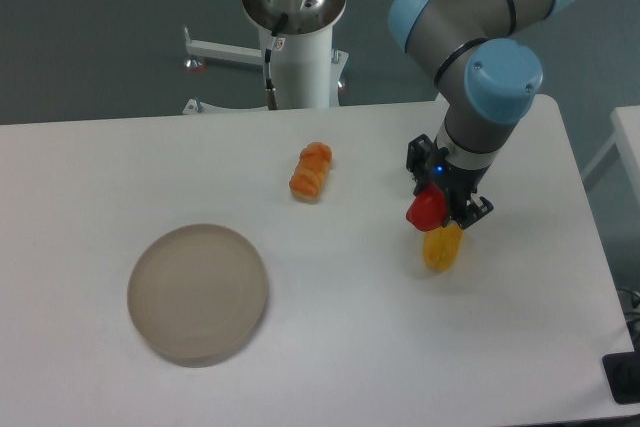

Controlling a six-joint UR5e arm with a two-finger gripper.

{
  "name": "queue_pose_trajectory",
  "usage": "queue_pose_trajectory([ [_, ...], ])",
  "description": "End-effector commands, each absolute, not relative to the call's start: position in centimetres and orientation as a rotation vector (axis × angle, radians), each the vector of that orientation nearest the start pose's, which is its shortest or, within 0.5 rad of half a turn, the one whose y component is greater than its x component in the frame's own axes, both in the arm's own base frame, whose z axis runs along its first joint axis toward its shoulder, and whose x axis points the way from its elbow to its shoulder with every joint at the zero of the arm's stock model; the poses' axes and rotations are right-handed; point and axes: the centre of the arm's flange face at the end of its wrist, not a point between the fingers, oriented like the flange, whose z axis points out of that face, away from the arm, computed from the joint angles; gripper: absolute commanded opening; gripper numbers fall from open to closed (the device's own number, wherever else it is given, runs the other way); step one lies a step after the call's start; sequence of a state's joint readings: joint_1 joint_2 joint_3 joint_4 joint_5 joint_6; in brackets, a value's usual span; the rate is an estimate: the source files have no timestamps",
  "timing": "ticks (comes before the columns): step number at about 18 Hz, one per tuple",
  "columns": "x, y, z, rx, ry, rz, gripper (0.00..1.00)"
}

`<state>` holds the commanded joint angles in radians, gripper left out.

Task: Place the red pepper on the plate
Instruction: 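Lift the held red pepper and carry it toward the round plate, then lower the red pepper onto the plate and open the gripper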

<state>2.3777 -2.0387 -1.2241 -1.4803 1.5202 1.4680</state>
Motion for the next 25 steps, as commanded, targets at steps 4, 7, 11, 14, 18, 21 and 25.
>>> queue_pose_trajectory([
  [4, -39.0, 57.1, 39.1, -2.943, 1.006, -0.083, 0.25],
  [7, -38.6, 57.4, 38.9, -2.941, 1.018, -0.079, 0.25],
  [11, -32.6, 58.9, 38.7, -2.919, 1.100, -0.114, 0.25],
  [14, -25.3, 62.7, 38.3, -2.970, 0.954, -0.114, 0.23],
  [18, -18.6, 65.9, 36.1, -2.970, 0.970, -0.150, 0.23],
  [21, -15.3, 68.2, 34.5, -2.963, 0.930, -0.110, 0.23],
  [25, -11.3, 70.8, 31.0, -2.956, 0.914, -0.089, 0.24],
])
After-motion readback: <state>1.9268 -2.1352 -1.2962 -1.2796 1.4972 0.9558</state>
